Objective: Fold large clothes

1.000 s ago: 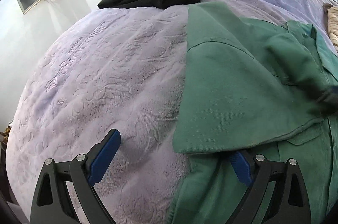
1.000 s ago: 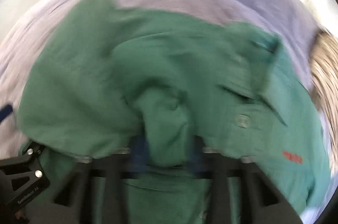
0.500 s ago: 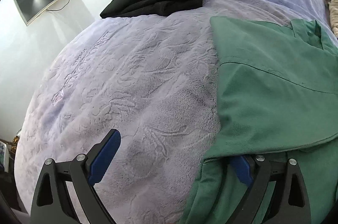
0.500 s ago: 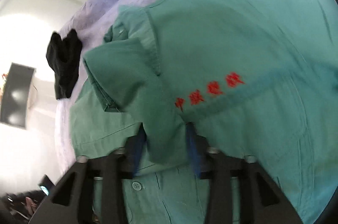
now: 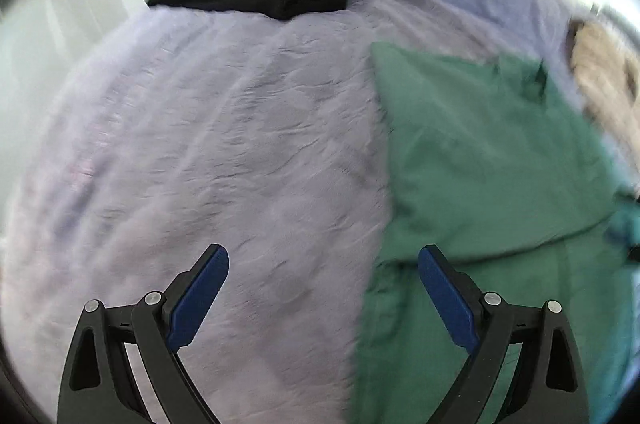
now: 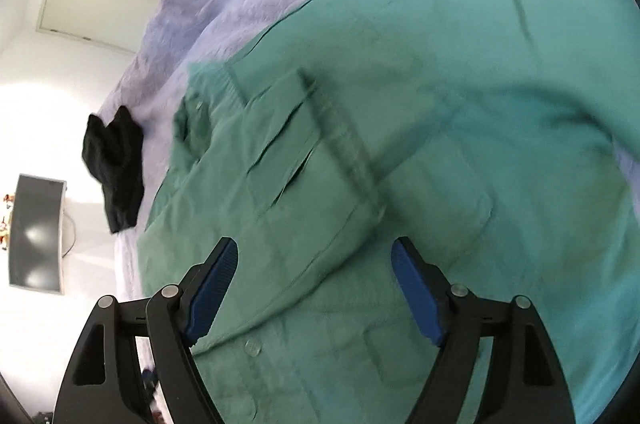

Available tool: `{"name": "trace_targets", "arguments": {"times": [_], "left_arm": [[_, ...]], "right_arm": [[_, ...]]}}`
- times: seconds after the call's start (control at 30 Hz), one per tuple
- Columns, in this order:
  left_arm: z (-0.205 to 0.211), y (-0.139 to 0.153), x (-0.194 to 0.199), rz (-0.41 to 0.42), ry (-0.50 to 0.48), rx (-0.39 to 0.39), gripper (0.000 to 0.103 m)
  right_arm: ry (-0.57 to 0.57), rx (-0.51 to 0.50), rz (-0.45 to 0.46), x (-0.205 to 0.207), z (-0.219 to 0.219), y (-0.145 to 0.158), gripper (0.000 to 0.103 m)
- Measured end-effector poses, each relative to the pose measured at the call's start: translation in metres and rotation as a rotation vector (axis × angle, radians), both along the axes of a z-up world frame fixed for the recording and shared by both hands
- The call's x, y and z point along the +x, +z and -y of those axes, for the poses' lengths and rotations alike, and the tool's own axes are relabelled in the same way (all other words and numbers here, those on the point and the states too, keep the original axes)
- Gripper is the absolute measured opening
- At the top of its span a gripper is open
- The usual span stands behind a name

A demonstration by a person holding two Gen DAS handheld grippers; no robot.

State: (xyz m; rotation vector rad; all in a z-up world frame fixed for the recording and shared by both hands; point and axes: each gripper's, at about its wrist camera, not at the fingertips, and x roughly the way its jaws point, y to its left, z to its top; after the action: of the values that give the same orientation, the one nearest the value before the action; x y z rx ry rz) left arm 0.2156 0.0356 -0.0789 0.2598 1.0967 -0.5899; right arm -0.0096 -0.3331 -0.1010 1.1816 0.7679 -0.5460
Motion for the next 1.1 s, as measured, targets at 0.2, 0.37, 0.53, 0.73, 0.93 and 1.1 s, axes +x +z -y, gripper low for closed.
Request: {"name": "trace_targets", "arguments": {"times": [0.2,0.37,0.53,0.73,0.93,1.1], "left_arm": [[0.039,-0.017,0.022,-0.124,-0.09,-0.08,0.096],[0.072,-0.025,0.064,-0.21,-0.117,-0.133,0.096],[0.099,-0.047,0.091,-0.291,-0.131,-0.1,0.07],[0.09,-0.036,0.107,-0.245,-0.137,-0.117,0.011],[0.091,-0.051,0.109,-0.193,-0.105,-0.058,0.011],[0.08,-0.035,0.105,-0.126,-0.076,-0.034,0.011]], "right_arm": [[0.171,0.197,0.176,0.037,-0.088,-0.006,0.082],[0.294,0.421,0.265,0.116,-0.163,-0.045,0.081],[0.311,0.429,0.312,0.166,-0.195,-0.058,0.058],[0.333,0.438,0.326,0.186,-0.205,-0.061,0.002],[0.369,0.438,0.228,0.207,-0.225,-0.089,0.002],[0.472,0.433,0.176,0.196,-0.225,-0.079,0.004]]}}
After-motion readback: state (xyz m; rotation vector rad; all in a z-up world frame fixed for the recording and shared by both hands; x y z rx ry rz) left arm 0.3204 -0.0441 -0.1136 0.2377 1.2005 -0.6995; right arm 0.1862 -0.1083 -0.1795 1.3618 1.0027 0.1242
